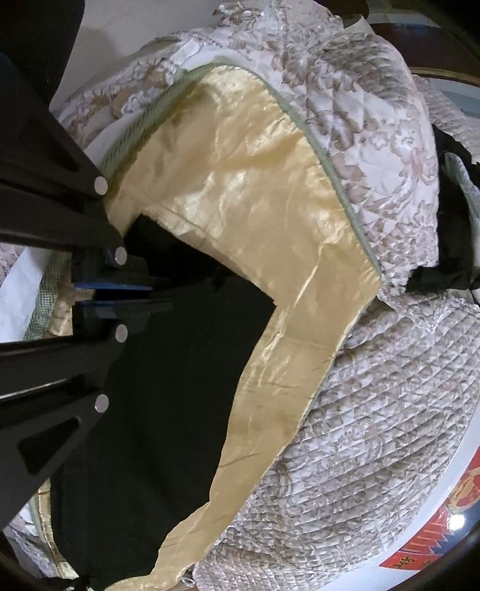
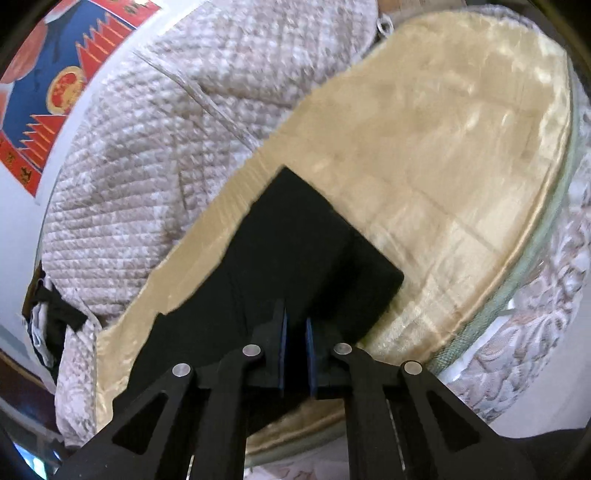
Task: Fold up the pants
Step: 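Lower the pants onto the satin with both grippers and open them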
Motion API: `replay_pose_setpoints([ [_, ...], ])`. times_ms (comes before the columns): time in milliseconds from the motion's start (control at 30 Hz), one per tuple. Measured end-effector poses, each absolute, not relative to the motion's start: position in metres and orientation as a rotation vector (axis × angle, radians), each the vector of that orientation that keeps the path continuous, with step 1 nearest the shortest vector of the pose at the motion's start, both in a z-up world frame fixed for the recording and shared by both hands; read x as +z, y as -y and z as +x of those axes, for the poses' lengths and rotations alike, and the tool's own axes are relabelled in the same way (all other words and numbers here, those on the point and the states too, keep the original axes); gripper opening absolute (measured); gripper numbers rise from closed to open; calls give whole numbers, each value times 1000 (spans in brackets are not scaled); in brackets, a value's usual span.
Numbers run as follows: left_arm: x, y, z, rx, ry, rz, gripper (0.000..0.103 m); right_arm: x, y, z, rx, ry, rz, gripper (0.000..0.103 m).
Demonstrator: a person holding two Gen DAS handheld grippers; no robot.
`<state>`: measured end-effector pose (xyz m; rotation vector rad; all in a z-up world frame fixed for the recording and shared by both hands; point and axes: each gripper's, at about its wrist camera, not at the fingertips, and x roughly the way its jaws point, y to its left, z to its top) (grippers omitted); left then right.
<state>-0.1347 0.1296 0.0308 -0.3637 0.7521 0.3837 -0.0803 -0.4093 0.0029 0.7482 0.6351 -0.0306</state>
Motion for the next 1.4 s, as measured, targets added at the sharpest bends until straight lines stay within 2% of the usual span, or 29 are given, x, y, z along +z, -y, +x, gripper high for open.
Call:
replay_pose_setpoints([
  [100, 25, -132, -132, 397, -792, -353, 6, 1, 407, -78, -77, -682, 717, 8],
  [200, 27, -139, -135, 424, -799, -369, 9, -5, 410, -77, -131, -730, 736, 13],
  [233, 30, -141, -138, 438, -790, -371, 9, 0, 410, -83, -163, -713, 722, 18],
  [400, 57, -141, -136, 451, -727, -351, 13, 37, 405, -97, -239, -576, 557, 25],
  [433, 63, -135, -129, 419, -720, -344, 15, 40, 399, -92, -209, -581, 515, 25],
  [500, 70, -122, -111, 346, -728, -337, 31, 44, 380, -71, -120, -620, 409, 25],
  [533, 73, -114, -99, 299, -738, -331, 33, 44, 372, -60, -80, -644, 372, 25],
  [833, 34, -80, -2, 191, -920, -135, 34, 30, 317, 45, 126, -867, 119, 25],
  [933, 21, -94, 1, 252, -942, -165, 34, 19, 335, 61, 16, -879, 96, 25],
  [1133, 30, -82, -2, 279, -887, -140, 34, 29, 352, 53, -119, -792, 126, 26],
  [1200, 29, -69, -5, 238, -876, -126, 34, 33, 338, 50, -43, -768, 128, 30],
  [1267, 29, -53, -8, 192, -869, -97, 35, 37, 313, 43, 33, -740, 101, 46],
  [1400, 28, -32, -16, 123, -856, -49, 40, 32, 264, 32, 192, -731, 14, 46],
])
